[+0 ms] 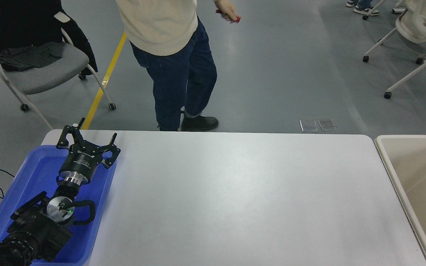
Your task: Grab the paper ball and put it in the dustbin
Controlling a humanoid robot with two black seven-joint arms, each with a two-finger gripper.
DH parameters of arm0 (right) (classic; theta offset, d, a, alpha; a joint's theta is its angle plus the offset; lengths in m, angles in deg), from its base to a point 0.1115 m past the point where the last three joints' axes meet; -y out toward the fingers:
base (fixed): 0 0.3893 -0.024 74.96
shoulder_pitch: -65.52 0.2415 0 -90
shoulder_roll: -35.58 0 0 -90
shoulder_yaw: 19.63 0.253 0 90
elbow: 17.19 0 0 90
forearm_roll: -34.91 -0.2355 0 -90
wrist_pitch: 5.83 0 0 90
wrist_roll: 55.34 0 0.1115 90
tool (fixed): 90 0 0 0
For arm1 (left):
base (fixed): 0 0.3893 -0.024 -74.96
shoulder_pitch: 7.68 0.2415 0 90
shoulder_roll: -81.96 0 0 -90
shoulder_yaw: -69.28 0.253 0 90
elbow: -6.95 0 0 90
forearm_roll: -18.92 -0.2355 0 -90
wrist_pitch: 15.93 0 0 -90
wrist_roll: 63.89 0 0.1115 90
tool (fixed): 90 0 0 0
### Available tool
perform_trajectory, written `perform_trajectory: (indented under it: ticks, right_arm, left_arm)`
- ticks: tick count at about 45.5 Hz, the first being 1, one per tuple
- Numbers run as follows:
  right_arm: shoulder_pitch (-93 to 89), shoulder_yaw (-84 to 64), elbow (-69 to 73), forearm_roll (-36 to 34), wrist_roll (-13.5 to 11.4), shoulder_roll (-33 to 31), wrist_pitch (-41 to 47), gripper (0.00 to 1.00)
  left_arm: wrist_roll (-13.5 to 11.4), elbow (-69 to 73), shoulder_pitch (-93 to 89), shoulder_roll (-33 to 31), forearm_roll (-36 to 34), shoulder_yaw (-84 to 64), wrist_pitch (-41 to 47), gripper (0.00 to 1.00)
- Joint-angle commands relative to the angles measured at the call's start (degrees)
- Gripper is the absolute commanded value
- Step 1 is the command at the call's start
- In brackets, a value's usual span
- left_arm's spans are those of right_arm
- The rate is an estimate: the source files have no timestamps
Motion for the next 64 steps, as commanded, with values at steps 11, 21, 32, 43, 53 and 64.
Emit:
perform_trajectory:
  ticks: [11,21,32,43,53,64]
  right_arm:
    - [1.5,4.9,2.0,-0.2,0.0,-1.8,-1.3,1.00]
    - [9.4,27.9,2.0,-1.3,0.1,-3.1,-0.9,1.00]
    - [12.2,43.8,8.1,-1.6,0.7,-3.3,-1.0,1.00]
    - [6.3,74.0,33.9,-2.6,0.8,-8.6,1.5,1.00]
    - [-5.2,97.0,42.7,-5.5,1.2,1.0,10.1,1.00]
    - [-11.0,101.7,42.7,-5.3,15.4,8.2,20.3,1.00]
  left_arm:
    - [0.0,0.0,0.0,0.0,0.0,0.0,0.0,1.00]
    - [0.0,0.0,0.0,0.0,0.0,0.0,0.0,1.00]
    - [0.0,0.0,0.0,0.0,0.0,0.0,0.0,1.00]
    - [-0.1,0.0,0.1,0.0,0.1,0.0,0.0,1.00]
    - [-0.1,0.0,0.1,0.0,0.1,0.0,0.0,1.00]
    - [-0.1,0.0,0.0,0.0,0.1,0.0,0.0,1.00]
